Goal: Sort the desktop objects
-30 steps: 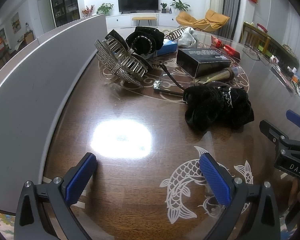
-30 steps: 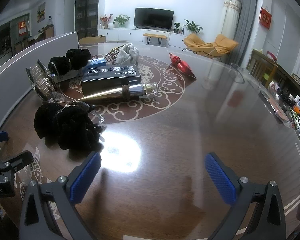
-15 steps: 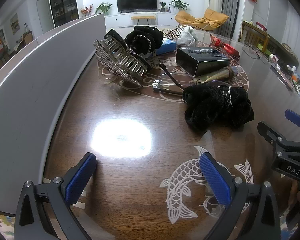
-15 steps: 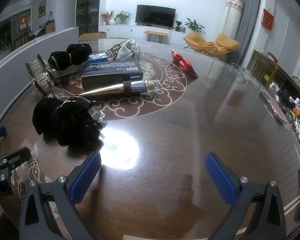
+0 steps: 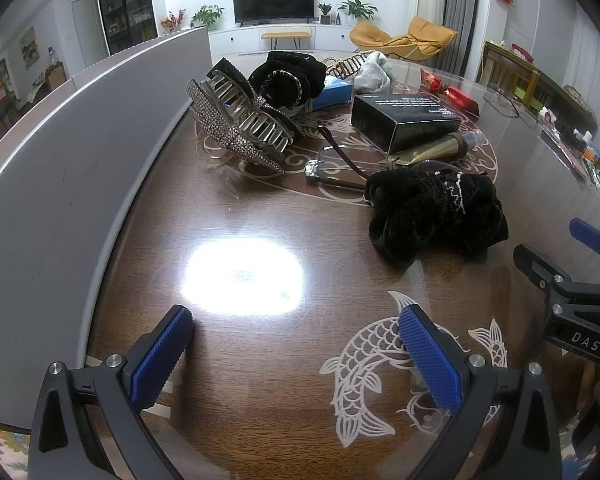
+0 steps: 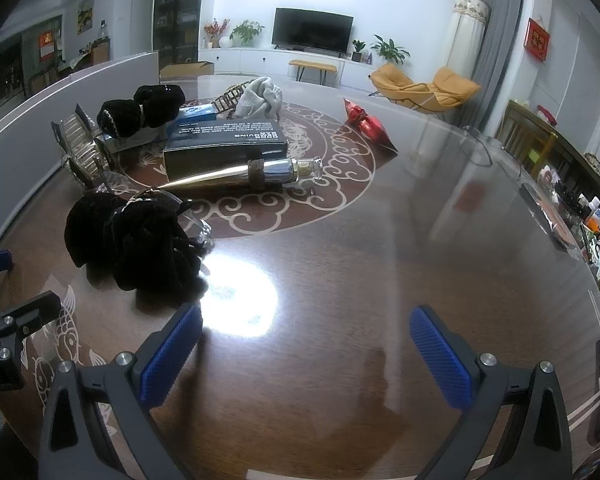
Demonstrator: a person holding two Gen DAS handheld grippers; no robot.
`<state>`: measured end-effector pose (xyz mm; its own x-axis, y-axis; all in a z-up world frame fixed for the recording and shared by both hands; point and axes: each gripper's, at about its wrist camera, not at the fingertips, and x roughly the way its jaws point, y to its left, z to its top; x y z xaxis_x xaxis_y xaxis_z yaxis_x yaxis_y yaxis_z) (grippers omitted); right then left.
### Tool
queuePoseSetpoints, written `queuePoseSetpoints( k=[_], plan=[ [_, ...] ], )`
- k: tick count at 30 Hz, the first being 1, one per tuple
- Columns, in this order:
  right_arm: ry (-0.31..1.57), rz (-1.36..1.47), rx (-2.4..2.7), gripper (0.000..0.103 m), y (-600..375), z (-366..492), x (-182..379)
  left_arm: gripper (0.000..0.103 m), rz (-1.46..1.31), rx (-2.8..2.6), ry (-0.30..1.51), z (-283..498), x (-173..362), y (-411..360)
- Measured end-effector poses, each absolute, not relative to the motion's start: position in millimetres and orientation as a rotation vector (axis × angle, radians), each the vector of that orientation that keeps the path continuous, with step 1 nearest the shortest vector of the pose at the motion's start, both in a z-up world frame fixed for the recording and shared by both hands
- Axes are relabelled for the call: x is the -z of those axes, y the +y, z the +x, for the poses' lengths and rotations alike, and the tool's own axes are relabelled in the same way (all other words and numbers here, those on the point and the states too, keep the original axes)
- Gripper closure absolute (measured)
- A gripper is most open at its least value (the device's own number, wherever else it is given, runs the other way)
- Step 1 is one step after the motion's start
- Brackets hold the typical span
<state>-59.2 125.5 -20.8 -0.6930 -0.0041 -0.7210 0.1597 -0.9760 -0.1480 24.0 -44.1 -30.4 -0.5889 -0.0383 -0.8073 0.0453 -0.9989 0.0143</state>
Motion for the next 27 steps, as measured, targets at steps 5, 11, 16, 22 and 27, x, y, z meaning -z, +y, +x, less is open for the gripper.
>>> queuePoseSetpoints(
  k=[5, 11, 16, 22, 27],
  plan=[
    [0.314, 1.2, 2.788, 0.0, 123.6, -59.8, 22.1, 0.0, 1.404, 2.758, 0.008, 23.7, 30.7, -43.7],
    [0.316, 1.203, 2.785, 0.0, 123.5, -59.7, 22.4, 0.0, 1.404, 2.757, 0.008, 23.4, 30.6, -43.7],
    [0.321, 1.208, 2.78, 0.0, 122.6, -60.0, 22.9, 0.0, 1.408, 2.755, 0.006, 22.8, 30.9, -43.4],
    [0.324, 1.216, 2.773, 0.0, 122.2, -60.4, 23.3, 0.0, 1.42, 2.752, 0.002, 21.6, 30.6, -43.6],
    [0.326, 1.219, 2.77, 0.0, 122.8, -61.4, 23.4, 0.0, 1.427, 2.754, -0.001, 21.2, 29.9, -44.6]
  ],
)
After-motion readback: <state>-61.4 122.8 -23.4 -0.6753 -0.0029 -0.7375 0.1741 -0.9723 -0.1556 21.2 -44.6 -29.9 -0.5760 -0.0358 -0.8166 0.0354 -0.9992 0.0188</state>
